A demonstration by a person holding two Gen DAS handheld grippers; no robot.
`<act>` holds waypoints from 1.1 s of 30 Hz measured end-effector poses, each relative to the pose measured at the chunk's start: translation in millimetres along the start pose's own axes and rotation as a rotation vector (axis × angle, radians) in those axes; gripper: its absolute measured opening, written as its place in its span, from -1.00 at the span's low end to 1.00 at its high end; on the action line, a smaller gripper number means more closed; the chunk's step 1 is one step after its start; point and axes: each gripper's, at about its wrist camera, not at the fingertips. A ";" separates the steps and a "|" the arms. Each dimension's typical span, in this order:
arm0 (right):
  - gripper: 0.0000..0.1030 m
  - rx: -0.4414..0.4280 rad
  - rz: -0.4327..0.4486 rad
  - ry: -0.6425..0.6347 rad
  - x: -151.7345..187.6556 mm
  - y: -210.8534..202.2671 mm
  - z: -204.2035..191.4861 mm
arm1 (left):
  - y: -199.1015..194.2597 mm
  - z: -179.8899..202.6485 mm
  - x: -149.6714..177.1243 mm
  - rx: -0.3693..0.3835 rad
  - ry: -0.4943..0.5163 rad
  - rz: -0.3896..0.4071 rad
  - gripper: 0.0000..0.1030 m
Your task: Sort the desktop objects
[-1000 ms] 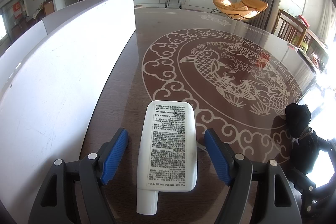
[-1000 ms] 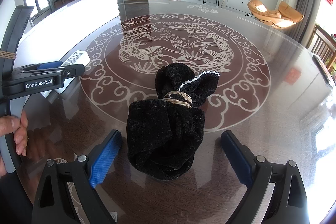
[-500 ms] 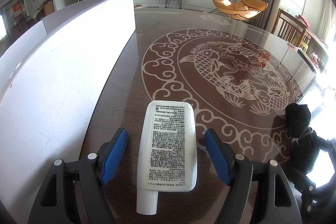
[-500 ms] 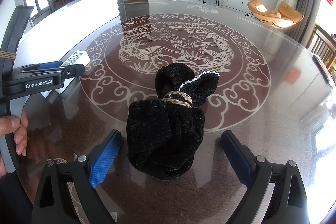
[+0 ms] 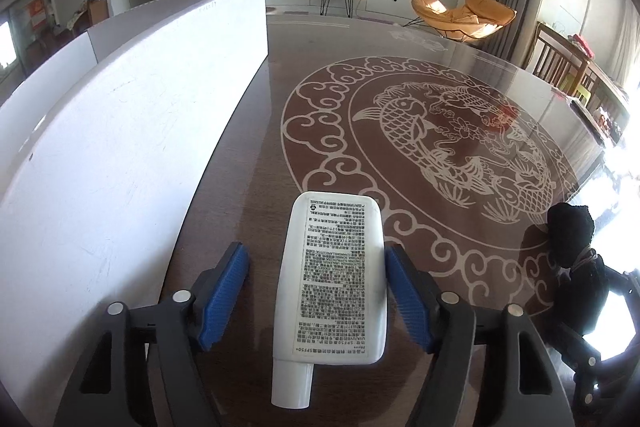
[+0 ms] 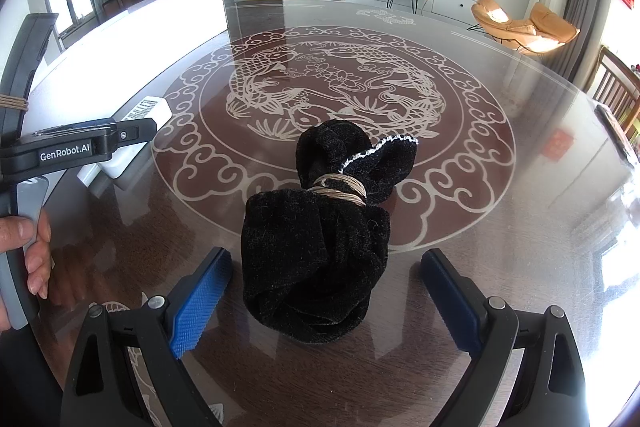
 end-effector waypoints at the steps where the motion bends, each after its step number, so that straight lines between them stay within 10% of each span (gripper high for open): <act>1: 0.86 0.000 0.000 0.000 -0.2 0.1 0.0 | -1.5 1.8 1.1 -0.012 0.019 0.002 -0.01; 9: 0.88 -0.197 -0.067 0.130 -20.1 -4.1 32.2 | -24.3 -5.3 15.5 0.101 -0.030 0.009 -0.02; 12: 0.52 -0.214 -0.117 0.080 -33.9 3.8 28.5 | -36.3 -1.0 17.8 0.131 -0.038 0.032 -0.02; 14: -0.27 -0.136 -0.135 -0.035 -39.0 4.0 15.9 | -52.2 -0.6 19.1 0.165 -0.060 0.066 -0.02; 21: -0.33 -0.179 -0.010 -0.085 -78.3 -59.5 -2.2 | -148.6 -38.8 21.0 0.224 -0.226 0.272 -0.02; 27: -0.33 -0.354 0.111 -0.171 -148.9 -97.5 -92.7 | -206.1 -126.9 -8.8 0.071 -0.279 0.342 -0.01; 33: -0.31 -0.574 0.112 -0.276 -197.6 -81.5 -228.3 | -160.9 -215.3 -17.5 -0.126 -0.324 0.145 -0.02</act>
Point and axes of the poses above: each gripper's, at about its wrist camera, not at the fingertips, and y roughly the way its jaws point, z to its right, x to its underside, and after that the axes turned 3 degrees about -x, right-handed
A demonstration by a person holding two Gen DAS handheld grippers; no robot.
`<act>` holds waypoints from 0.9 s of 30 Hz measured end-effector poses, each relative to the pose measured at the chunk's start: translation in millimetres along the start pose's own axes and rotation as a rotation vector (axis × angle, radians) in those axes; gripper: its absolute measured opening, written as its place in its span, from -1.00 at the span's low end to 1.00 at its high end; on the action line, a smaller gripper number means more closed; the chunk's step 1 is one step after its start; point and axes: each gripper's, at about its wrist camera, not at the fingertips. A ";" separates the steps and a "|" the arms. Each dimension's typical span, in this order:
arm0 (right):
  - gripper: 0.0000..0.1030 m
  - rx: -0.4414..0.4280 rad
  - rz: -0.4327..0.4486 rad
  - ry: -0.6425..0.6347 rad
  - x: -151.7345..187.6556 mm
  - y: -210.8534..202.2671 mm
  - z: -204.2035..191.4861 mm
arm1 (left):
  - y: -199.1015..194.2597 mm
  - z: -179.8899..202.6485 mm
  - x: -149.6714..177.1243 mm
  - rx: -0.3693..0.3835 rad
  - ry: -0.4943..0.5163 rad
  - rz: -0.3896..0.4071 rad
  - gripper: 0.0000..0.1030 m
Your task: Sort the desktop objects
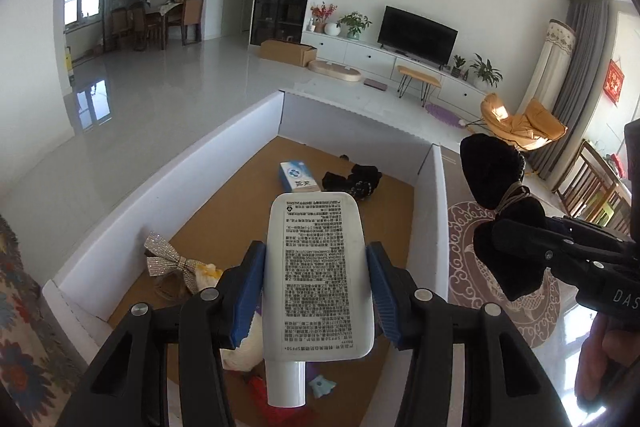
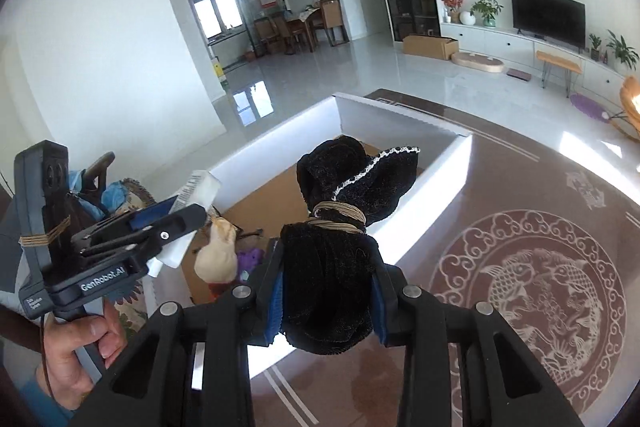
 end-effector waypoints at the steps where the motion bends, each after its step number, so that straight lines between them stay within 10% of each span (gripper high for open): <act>1: -0.31 0.000 -0.024 -0.025 -7.1 22.2 -12.1 | 14.0 -5.5 1.0 -0.037 0.011 -0.040 -0.02; 7: 0.04 0.191 -0.199 -0.130 -24.9 127.6 -26.1 | 52.5 -9.2 14.8 -0.066 0.041 -0.160 0.10; 9: 0.46 0.221 -0.250 -0.112 -21.6 141.9 -14.5 | 52.1 -5.0 20.1 -0.062 0.040 -0.155 0.77; 17: 0.99 0.273 -0.152 -0.073 -21.6 78.5 8.5 | 17.9 2.8 24.1 -0.242 -0.018 -0.071 0.95; 23: 0.99 0.270 -0.205 0.012 -23.4 49.7 20.7 | 5.0 2.7 30.1 -0.343 -0.087 -0.162 0.95; 27: 0.99 0.216 -0.042 0.005 -26.4 20.0 11.6 | -21.8 4.9 34.6 -0.329 -0.081 -0.096 0.95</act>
Point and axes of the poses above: each gripper's, at about its wrist camera, not at the fingertips, and y roughly the way its jaws point, z to its right, x to its underside, and after that the axes turned 3 degrees about -x, right-handed
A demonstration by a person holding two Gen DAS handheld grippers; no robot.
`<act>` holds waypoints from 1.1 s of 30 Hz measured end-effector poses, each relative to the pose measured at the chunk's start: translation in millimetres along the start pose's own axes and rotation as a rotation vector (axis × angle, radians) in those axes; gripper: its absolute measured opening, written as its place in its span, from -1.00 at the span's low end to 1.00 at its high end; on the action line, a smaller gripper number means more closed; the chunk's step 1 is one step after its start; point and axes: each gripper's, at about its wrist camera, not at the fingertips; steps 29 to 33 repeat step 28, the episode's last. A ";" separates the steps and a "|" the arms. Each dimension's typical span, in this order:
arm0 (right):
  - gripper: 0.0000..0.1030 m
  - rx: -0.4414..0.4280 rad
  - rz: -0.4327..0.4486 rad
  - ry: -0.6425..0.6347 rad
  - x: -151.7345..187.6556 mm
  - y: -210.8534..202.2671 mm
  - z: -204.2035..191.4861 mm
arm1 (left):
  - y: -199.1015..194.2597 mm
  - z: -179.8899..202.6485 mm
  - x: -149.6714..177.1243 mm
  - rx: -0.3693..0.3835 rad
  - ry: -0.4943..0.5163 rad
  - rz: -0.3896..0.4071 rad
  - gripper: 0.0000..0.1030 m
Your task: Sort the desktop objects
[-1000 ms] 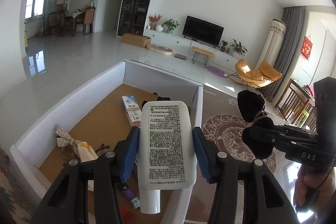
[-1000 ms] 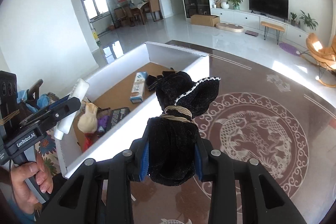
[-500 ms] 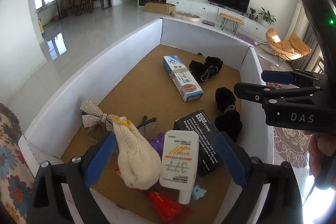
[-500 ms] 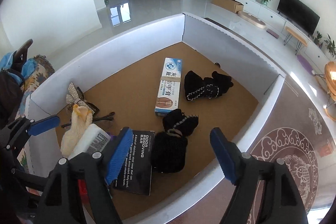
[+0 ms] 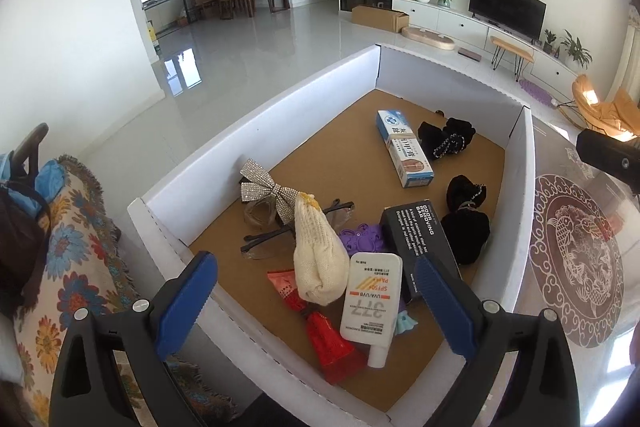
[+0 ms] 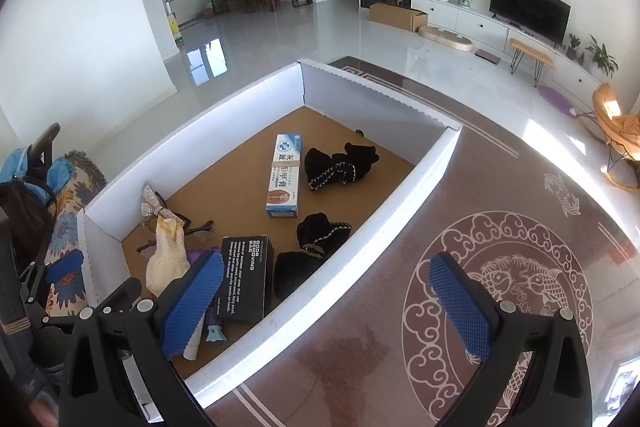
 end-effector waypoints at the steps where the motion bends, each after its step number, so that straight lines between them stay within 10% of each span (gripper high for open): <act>1: 1.00 -0.038 0.009 -0.002 0.2 -1.5 -1.3 | -5.0 -2.1 -0.3 0.000 -0.009 0.013 0.95; 5: 1.00 -0.033 -0.203 -0.064 7.4 29.6 -18.7 | -24.9 -9.5 -3.5 -0.007 -0.029 0.059 0.95; 33: 1.00 -0.021 -0.232 -0.107 18.4 32.5 -54.6 | -61.4 -32.0 1.3 0.003 -0.119 0.158 0.95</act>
Point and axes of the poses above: each gripper's, at about its wrist camera, not at the fingertips, and y roughly the way its jaws point, z to its right, x to its underside, and after that the axes turned 3 degrees about -x, right-handed
